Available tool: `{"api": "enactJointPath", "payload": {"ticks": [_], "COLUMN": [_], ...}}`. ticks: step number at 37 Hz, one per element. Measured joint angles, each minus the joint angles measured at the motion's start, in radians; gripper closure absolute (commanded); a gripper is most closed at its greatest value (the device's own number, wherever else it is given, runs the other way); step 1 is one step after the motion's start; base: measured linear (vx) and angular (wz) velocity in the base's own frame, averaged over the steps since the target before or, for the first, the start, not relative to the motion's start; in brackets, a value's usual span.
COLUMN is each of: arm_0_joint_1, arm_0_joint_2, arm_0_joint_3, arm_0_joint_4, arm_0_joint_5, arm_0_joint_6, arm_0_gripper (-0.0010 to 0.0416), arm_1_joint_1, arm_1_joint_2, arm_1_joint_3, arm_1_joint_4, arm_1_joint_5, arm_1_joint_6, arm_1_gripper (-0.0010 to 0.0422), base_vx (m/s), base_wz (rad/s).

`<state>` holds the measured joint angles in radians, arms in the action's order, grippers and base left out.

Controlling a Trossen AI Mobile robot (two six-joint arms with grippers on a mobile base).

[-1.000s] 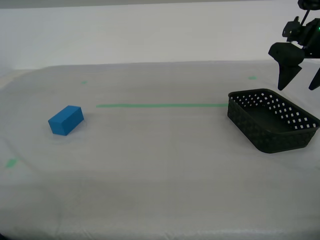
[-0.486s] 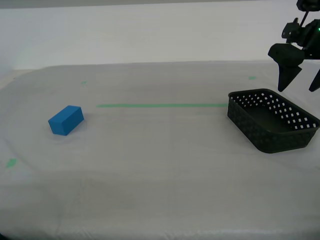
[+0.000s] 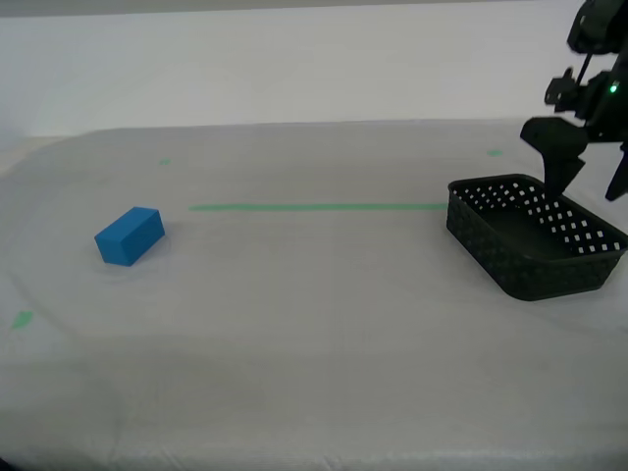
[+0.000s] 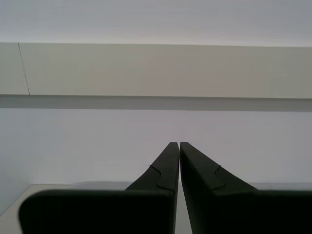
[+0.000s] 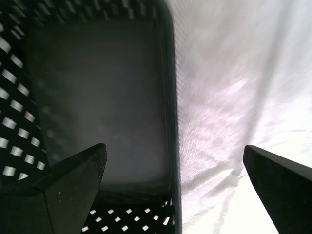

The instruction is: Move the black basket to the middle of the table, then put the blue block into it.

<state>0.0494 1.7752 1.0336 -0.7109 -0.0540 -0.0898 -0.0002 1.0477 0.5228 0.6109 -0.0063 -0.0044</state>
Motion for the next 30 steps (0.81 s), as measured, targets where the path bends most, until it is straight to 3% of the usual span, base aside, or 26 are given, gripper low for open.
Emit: {"api": "enactJointPath", "payload": {"ticks": [13, 20, 30], "arm_0_joint_1": [0.004, 0.005, 0.006], "arm_0_joint_2": [0.162, 0.183, 0.182], "arm_0_joint_3": [0.025, 0.025, 0.025], "arm_0_joint_4": [0.035, 0.07, 0.08], "arm_0_joint_5": [0.001, 0.003, 0.041], "arm_0_joint_6": [0.0, 0.001, 0.001], "arm_0_gripper": [0.0012, 0.0012, 0.0021], "arm_1_joint_1": [0.0, 0.0, 0.0], "arm_1_joint_2": [0.0, 0.0, 0.0], "arm_1_joint_3": [-0.001, 0.0, 0.0], "arm_1_joint_4": [-0.001, -0.001, -0.001], "arm_1_joint_5": [0.0, 0.0, 0.0], "arm_1_joint_6": [0.0, 0.0, 0.0], "arm_1_gripper": [0.0412, 0.0412, 0.0412], "base_vx": [0.0, 0.0, 0.0], "base_wz": [0.0, 0.0, 0.0]}}
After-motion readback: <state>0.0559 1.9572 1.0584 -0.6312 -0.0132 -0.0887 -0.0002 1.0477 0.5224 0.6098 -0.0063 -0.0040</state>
